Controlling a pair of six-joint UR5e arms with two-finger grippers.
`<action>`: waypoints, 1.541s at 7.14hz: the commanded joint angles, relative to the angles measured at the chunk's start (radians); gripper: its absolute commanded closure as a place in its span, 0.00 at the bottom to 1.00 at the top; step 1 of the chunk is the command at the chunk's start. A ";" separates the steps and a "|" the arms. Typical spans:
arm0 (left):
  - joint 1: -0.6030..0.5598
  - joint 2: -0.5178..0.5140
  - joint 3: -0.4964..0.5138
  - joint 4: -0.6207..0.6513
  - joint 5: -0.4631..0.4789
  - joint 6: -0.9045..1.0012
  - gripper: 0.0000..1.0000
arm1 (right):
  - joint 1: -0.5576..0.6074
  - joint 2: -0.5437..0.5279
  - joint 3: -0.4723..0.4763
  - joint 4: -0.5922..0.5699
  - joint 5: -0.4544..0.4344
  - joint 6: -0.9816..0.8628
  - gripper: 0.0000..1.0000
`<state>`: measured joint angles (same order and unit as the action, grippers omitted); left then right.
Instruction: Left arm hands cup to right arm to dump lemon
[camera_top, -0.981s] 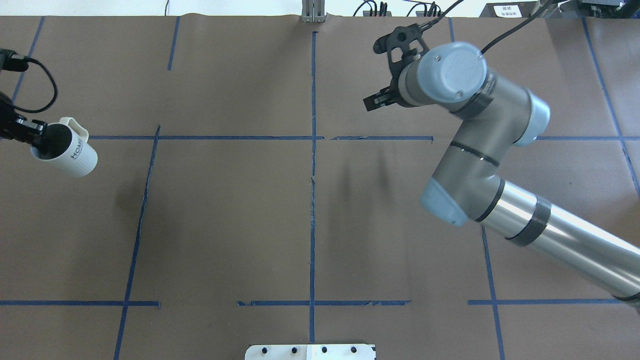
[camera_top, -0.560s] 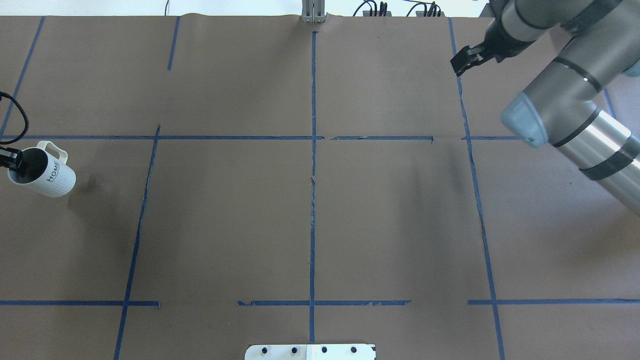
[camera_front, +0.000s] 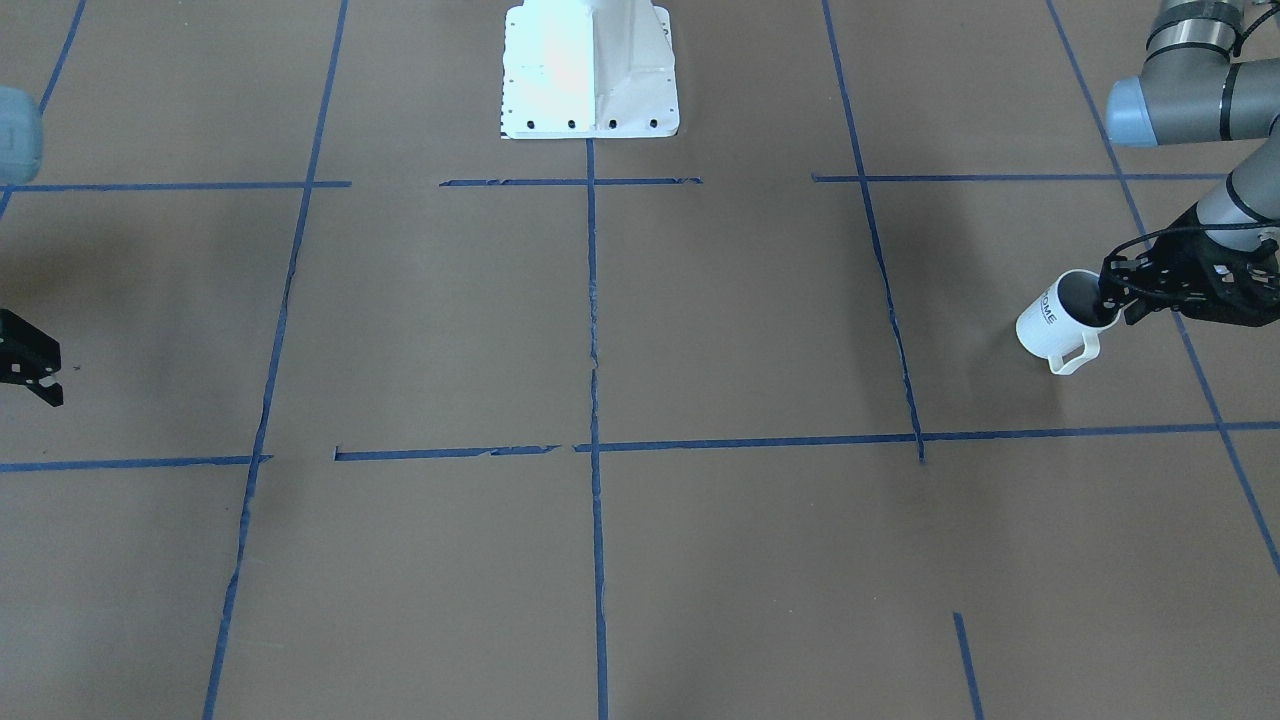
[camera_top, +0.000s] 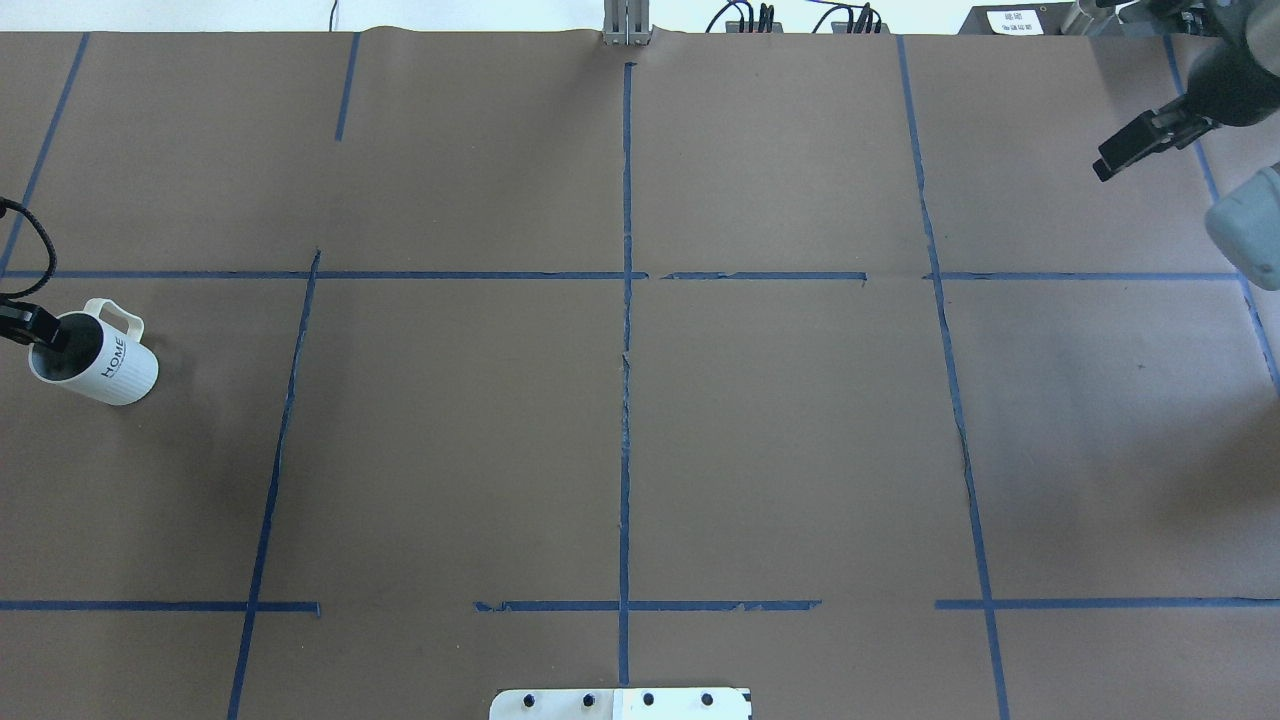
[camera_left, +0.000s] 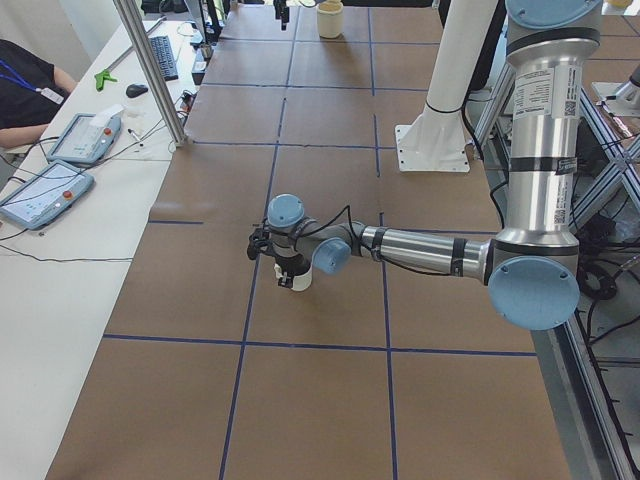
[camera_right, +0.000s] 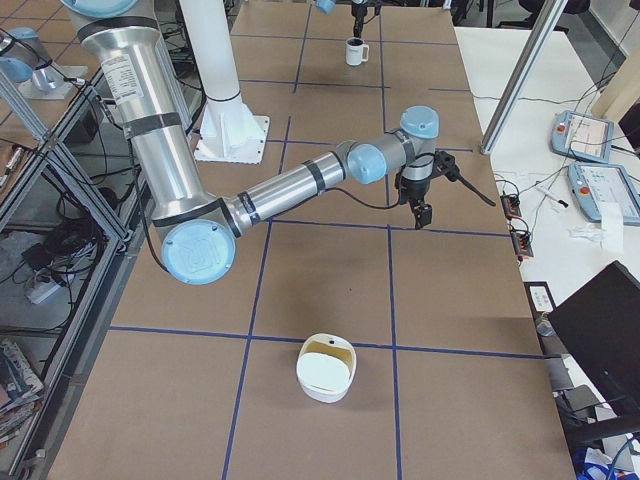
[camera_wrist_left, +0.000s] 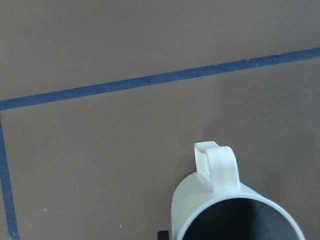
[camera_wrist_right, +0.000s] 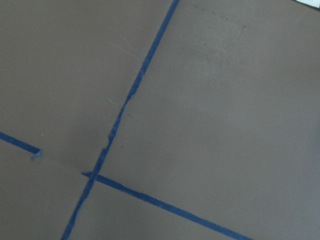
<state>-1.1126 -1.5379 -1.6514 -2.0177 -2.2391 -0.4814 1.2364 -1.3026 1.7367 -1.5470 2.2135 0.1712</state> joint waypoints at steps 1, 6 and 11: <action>-0.057 0.001 -0.005 0.040 -0.054 0.070 0.00 | 0.069 -0.162 0.061 -0.004 0.043 -0.010 0.00; -0.372 -0.028 -0.021 0.471 -0.112 0.555 0.00 | 0.256 -0.502 0.150 -0.013 0.101 -0.174 0.00; -0.432 0.085 -0.071 0.433 -0.125 0.550 0.00 | 0.259 -0.507 0.142 0.001 0.106 -0.162 0.00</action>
<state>-1.5384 -1.4729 -1.7165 -1.5846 -2.3601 0.0697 1.4960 -1.8069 1.8815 -1.5488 2.3144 0.0103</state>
